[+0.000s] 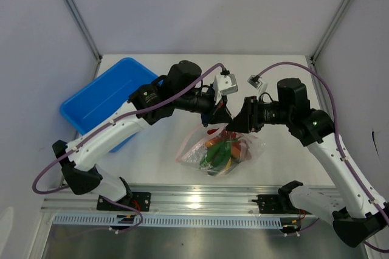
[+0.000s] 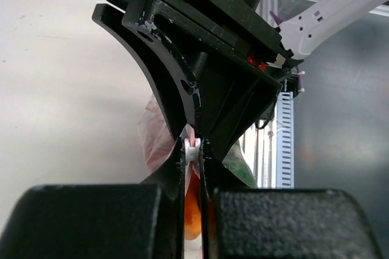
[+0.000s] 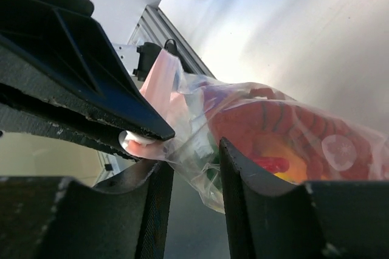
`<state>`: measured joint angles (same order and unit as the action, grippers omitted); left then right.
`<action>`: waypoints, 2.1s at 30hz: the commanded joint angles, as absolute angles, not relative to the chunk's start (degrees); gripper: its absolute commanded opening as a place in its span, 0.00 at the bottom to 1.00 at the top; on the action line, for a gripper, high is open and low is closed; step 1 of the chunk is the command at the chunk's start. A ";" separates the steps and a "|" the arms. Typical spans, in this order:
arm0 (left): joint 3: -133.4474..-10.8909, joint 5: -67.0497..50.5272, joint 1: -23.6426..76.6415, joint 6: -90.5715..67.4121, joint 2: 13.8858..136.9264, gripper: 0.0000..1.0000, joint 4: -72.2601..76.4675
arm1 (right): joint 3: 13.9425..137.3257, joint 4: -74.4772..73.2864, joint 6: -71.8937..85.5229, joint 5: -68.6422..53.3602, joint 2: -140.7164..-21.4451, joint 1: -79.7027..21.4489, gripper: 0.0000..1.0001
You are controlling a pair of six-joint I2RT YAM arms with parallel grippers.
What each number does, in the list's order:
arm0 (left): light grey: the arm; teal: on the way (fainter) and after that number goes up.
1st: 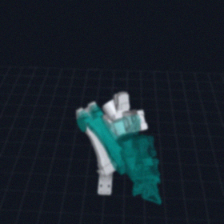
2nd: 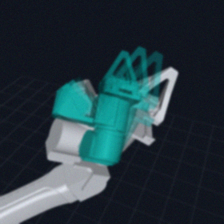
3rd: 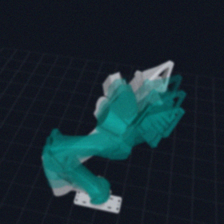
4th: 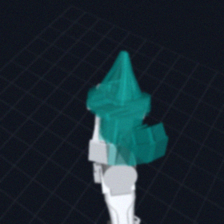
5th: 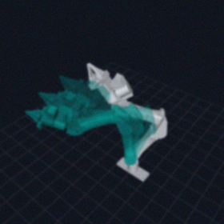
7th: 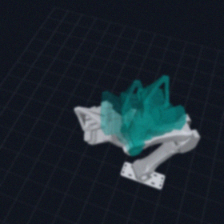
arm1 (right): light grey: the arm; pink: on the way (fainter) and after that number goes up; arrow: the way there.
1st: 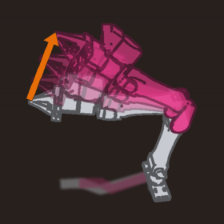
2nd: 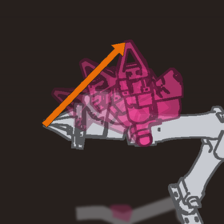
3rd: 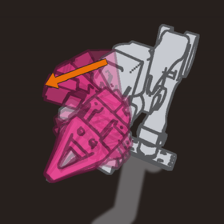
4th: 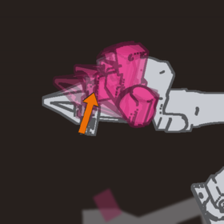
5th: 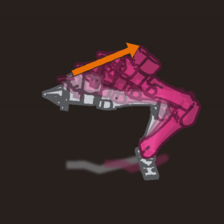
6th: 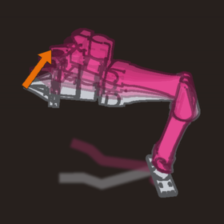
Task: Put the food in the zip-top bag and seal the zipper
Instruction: Zip the zipper food storage bag at the center of the board.
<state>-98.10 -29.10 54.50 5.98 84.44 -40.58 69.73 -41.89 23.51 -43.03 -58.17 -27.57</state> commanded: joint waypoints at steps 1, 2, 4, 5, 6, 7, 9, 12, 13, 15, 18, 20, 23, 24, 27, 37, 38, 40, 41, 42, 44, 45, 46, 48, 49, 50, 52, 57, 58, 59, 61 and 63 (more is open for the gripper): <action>-100.54 -32.86 52.91 5.36 86.39 0.01 -40.60 | 74.26 -42.18 18.74 -47.37 -57.56 -27.51 0.39; -100.89 -33.83 52.74 5.10 87.01 0.01 -40.78 | 74.44 -42.54 17.94 -47.72 -57.66 -27.07 0.39; -101.34 -35.94 52.56 5.01 87.71 0.01 -41.48 | 74.97 -42.98 15.92 -49.21 -58.01 -26.63 0.38; -101.51 -36.73 52.56 4.92 88.24 0.01 -41.83 | 75.06 -42.89 15.47 -49.65 -58.09 -26.37 0.36; -101.60 -38.22 52.38 4.75 88.42 0.01 -41.66 | 75.06 -42.72 15.03 -50.18 -57.92 -25.85 0.32; -101.51 -38.67 52.30 4.57 88.50 0.00 -41.83 | 75.06 -42.54 14.33 -51.06 -57.75 -25.58 0.29; -101.69 -40.24 51.95 4.13 89.12 0.01 -42.10 | 74.80 -41.14 14.15 -52.55 -57.40 -25.05 0.25; -101.51 -42.53 51.33 3.34 89.65 0.01 -42.19 | 74.79 -39.73 14.24 -54.49 -57.13 -24.79 0.21; -101.51 -43.06 51.24 2.82 89.91 0.01 -42.19 | 74.71 -39.38 14.33 -55.36 -57.22 -24.79 0.20; -101.51 -44.11 50.89 2.46 90.52 0.01 -42.45 | 74.27 -38.24 14.94 -56.33 -57.39 -24.70 0.12; -101.60 -44.65 50.80 1.76 90.70 0.00 -42.10 | 72.95 -35.96 16.61 -58.35 -57.57 -24.70 0.00; -101.78 -44.39 50.71 1.58 90.79 0.01 -42.36 | 71.47 -33.85 18.45 -58.88 -57.04 -24.70 0.00; -102.04 -43.24 50.63 1.41 90.97 0.00 -43.15 | 70.40 -30.33 21.53 -57.84 -55.46 -24.70 0.00; -102.13 -42.81 50.45 1.32 90.97 0.01 -43.33 | 70.31 -29.71 21.88 -57.05 -54.76 -24.70 0.00; -101.95 -41.22 50.10 0.70 91.05 0.00 -44.38 | 69.61 -28.83 23.02 -52.58 -53.35 -24.61 0.00; -99.50 -40.08 49.83 1.76 90.18 0.01 -47.29 | 70.66 -26.72 25.93 -42.11 -49.40 -24.26 0.00; -99.14 -40.17 49.83 1.84 90.00 0.01 -47.20 | 70.66 -26.98 25.84 -41.58 -49.31 -24.08 0.00; -98.79 -40.34 49.83 1.93 89.82 0.02 -47.46 | 70.75 -27.16 25.93 -40.96 -49.13 -23.91 0.00; -98.79 -40.43 49.83 1.93 89.65 0.02 -47.63 | 71.01 -27.77 25.67 -40.35 -49.13 -23.91 0.00; -98.53 -40.69 49.83 2.02 89.56 0.02 -47.72 | 71.10 -27.86 25.66 -40.17 -49.04 -23.82 0.00; -98.61 -40.43 49.83 2.11 89.47 0.02 -47.90 | 71.63 -28.65 25.58 -39.73 -49.04 -23.64 0.00; -98.27 -40.60 49.83 2.37 89.39 0.02 -48.51 | 71.72 -28.74 25.49 -39.55 -48.96 -23.64 0.00; -97.91 -40.61 49.83 2.46 89.04 0.01 -48.78 | 71.81 -28.91 25.49 -39.64 -48.96 -23.38 0.00; -95.56 -40.61 49.75 2.55 88.25 0.01 -48.34 | 72.16 -29.18 25.05 -42.09 -49.13 -23.12 0.00; -95.19 -40.69 49.75 2.46 87.46 0.01 -47.47 | 72.07 -29.01 24.61 -44.10 -49.30 -22.85 0.00; -94.66 -40.78 49.75 2.37 87.10 0.01 -47.11 | 72.16 -29.53 24.17 -48.56 -49.65 -22.76 0.00; -95.53 -41.39 49.75 2.20 87.19 0.01 -46.85 | 72.60 -31.19 21.81 -52.98 -51.59 -22.76 0.06; -100.44 -42.19 49.75 3.07 89.03 0.01 -48.60 | 75.75 -38.92 16.62 -60.20 -54.75 -22.68 0.46; -100.81 -42.45 49.75 3.16 89.21 0.00 -48.78 | 75.94 -39.89 15.83 -60.55 -55.45 -22.76 0.46; -101.07 -42.63 49.75 3.34 89.47 0.01 -48.95 | 76.02 -41.03 14.78 -60.56 -55.81 -22.68 0.47; -101.60 -43.15 49.75 3.16 89.74 0.01 -48.87 | 75.50 -41.66 13.89 -60.56 -56.16 -22.68 0.47; -102.04 -43.59 49.66 2.90 89.82 0.01 -48.87 | 74.71 -41.40 13.80 -60.29 -56.25 -22.76 0.47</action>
<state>-99.07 -41.78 49.87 2.00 89.76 -48.69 74.11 -39.75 16.69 -57.78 -56.03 -22.85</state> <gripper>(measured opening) 0.039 0.468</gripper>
